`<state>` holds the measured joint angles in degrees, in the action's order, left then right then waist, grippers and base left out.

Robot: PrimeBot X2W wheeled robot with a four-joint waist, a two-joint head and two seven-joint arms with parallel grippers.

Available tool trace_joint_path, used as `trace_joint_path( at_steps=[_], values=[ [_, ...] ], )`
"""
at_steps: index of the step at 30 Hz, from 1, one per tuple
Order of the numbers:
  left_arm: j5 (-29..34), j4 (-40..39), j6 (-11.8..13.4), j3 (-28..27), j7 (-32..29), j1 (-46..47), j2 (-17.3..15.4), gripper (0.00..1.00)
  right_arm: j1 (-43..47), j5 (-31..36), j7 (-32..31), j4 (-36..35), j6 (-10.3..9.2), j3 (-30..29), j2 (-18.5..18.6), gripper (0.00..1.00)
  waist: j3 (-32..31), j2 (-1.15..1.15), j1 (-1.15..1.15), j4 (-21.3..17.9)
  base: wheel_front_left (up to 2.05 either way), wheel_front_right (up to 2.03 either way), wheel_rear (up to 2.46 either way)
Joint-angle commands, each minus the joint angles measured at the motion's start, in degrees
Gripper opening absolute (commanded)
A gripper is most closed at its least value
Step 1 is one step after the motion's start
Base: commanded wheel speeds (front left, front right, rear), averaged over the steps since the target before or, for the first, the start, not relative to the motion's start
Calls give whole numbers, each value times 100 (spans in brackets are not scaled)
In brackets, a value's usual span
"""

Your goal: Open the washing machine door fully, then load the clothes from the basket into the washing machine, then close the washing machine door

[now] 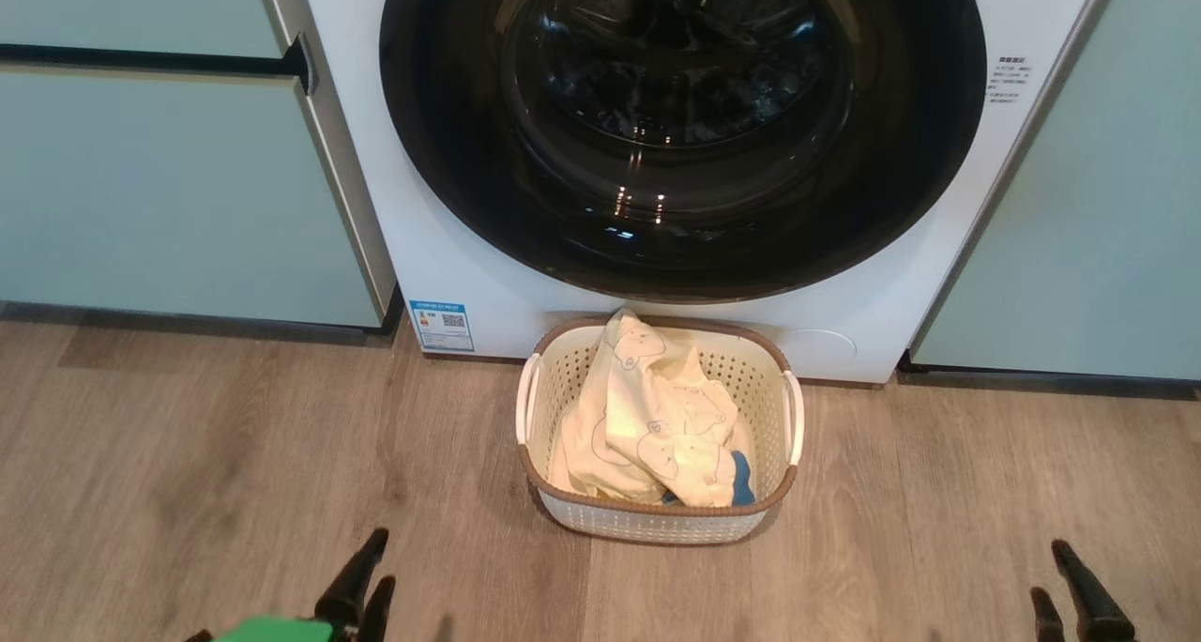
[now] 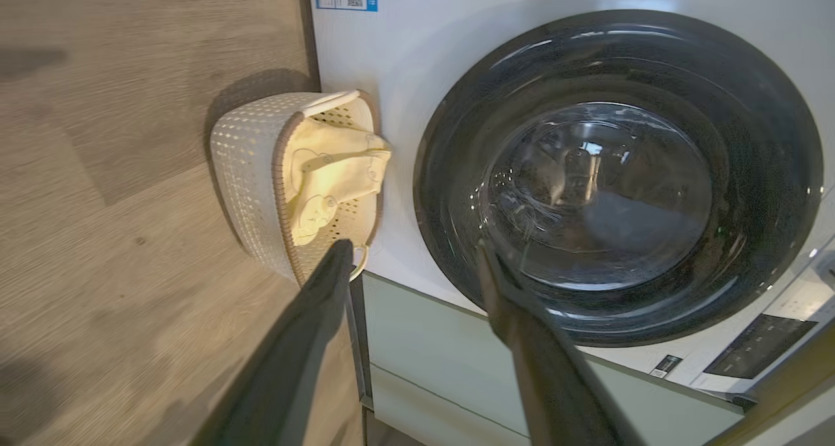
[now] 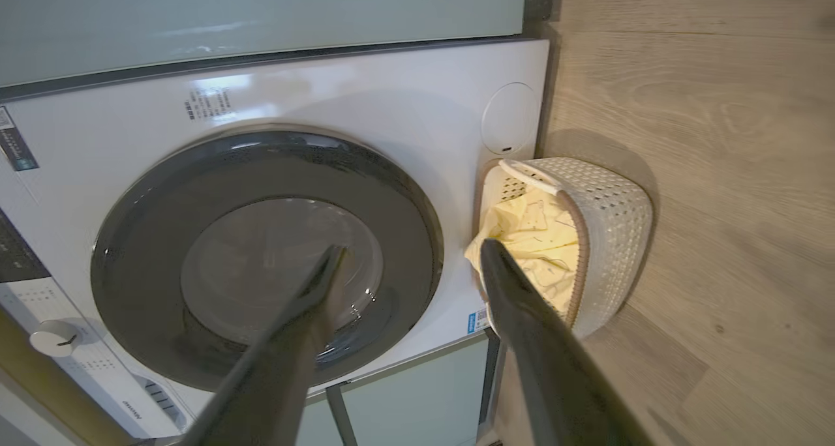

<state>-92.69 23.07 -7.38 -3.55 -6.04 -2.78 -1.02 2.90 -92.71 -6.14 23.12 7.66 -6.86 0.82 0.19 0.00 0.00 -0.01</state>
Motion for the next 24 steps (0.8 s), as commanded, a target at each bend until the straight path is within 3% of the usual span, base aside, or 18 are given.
trace_joint_path(
  at_steps=[1,12,24],
  values=[
    [48,-173,0,-27,41,220,-43,100,-210,15,46,-196,1,26,29,100,2,0,0,0,0,0,0],
    [384,-289,-1,-20,227,390,-56,100,-327,209,232,-380,-1,133,45,100,10,0,0,3,0,0,0],
    [1108,-487,-2,21,429,567,-86,100,-476,864,435,-572,-3,203,63,100,21,0,0,6,0,0,0]
  ],
)
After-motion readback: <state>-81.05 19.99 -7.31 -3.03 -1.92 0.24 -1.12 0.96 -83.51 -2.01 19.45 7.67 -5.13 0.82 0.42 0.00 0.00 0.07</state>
